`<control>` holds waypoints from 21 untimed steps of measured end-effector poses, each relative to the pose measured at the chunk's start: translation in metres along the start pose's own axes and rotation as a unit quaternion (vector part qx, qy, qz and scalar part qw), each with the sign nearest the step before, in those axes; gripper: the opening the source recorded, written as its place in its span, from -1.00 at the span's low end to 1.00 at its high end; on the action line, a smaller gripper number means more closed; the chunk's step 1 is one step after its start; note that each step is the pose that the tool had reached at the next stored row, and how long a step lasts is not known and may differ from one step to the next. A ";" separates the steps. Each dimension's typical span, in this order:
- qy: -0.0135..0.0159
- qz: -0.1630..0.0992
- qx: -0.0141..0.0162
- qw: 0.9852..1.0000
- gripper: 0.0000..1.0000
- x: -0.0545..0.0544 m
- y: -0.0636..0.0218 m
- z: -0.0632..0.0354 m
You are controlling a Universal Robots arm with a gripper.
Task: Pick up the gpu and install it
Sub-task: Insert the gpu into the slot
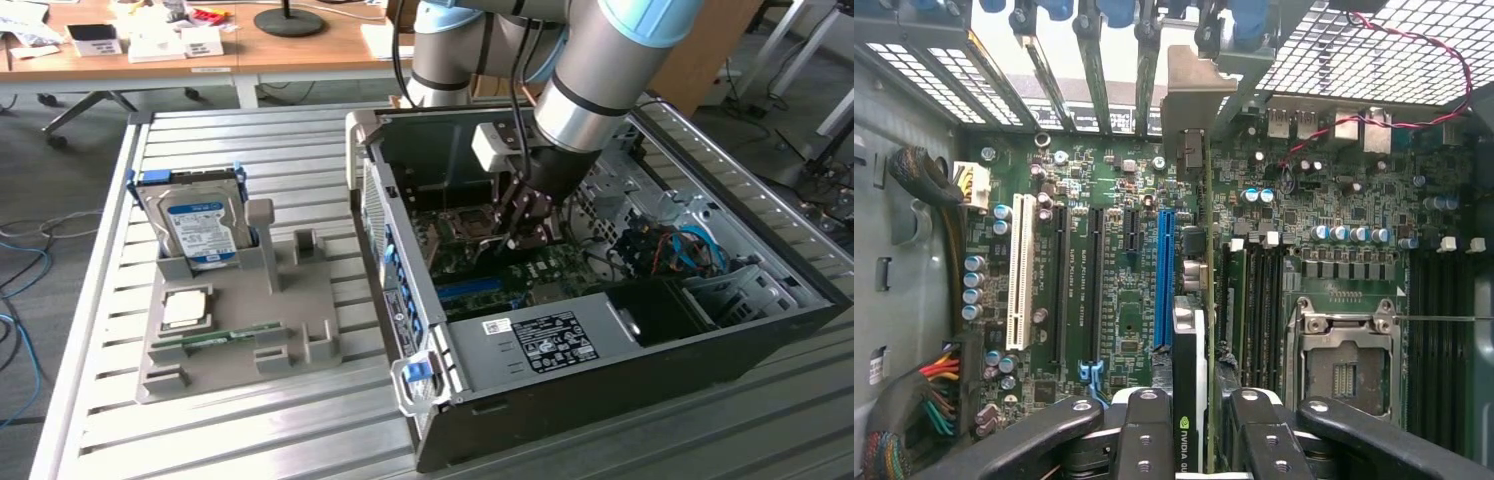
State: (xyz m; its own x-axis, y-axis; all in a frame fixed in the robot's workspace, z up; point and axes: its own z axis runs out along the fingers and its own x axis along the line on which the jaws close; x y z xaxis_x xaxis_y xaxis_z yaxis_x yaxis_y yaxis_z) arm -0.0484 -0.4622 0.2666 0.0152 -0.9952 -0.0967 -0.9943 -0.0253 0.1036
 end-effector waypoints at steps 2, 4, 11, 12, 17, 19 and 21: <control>0.000 0.000 0.000 1.000 -0.47 0.001 0.0001 -0.0002; 0.000 0.000 0.000 1.000 -0.47 0.003 0.0002 -0.0003; 0.000 0.000 0.000 1.000 -0.47 0.003 0.0005 -0.0012; 0.001 0.000 0.000 1.000 -0.47 0.003 0.0007 -0.0019; 0.020 0.002 0.000 1.000 -0.47 0.003 0.0008 -0.0026; 0.025 0.003 0.000 1.000 -0.47 0.003 0.0011 -0.0025; 0.025 0.003 0.000 1.000 -0.47 0.003 0.0014 -0.0025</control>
State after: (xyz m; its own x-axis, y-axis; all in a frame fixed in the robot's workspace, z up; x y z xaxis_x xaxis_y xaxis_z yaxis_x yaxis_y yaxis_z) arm -0.0495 -0.4656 0.2690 0.0149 -0.9988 -0.0467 -0.9944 -0.0197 0.1041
